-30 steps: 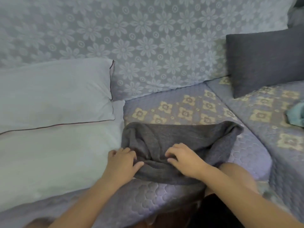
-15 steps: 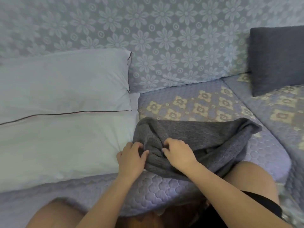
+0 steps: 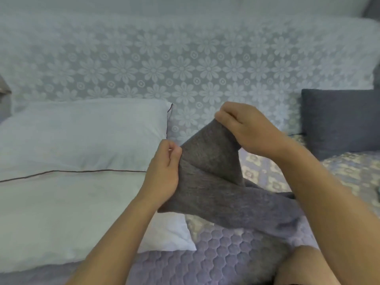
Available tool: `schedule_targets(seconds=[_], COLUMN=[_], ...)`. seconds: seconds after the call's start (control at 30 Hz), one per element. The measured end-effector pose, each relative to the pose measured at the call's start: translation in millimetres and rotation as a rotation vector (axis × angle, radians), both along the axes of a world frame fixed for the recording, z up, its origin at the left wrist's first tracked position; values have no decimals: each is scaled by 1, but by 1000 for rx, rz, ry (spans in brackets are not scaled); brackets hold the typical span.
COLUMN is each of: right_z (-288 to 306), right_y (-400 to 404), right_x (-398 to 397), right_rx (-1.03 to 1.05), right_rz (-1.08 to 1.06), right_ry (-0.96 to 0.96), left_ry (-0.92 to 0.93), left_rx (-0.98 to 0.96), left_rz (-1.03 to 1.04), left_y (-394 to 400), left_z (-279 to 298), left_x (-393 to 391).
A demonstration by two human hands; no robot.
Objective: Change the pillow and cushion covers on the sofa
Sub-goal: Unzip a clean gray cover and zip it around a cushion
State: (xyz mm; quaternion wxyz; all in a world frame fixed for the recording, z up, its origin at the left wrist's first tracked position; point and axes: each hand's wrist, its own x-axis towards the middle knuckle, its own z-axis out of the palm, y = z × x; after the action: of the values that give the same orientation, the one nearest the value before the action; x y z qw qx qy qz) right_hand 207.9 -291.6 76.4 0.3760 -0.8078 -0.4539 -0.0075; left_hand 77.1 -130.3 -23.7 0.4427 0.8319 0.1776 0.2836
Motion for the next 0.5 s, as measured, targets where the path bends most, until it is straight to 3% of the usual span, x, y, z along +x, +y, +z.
schedule_targets(seconds=[0.07, 0.2, 0.27, 0.37, 0.43, 0.5], right_z=[15, 2, -5, -3, -2, -13], right_y=[-4, -32, -44, -40, -24, -9], right_x=[10, 40, 49, 44, 34, 29], right_rx=[0, -312, -142, 322, 328, 141], right_rz=[16, 127, 145, 178, 273, 261], right_ry=[72, 383, 471, 632, 699, 672], left_ry=[-58, -77, 21, 111, 21, 78], left_rx=[105, 198, 236, 168, 22, 44], left_rz=[32, 80, 112, 104, -15, -181], left_y=[5, 29, 43, 45, 32, 14], left_z=[13, 8, -7, -13, -1, 0], left_x=[4, -1, -9, -14, -4, 16])
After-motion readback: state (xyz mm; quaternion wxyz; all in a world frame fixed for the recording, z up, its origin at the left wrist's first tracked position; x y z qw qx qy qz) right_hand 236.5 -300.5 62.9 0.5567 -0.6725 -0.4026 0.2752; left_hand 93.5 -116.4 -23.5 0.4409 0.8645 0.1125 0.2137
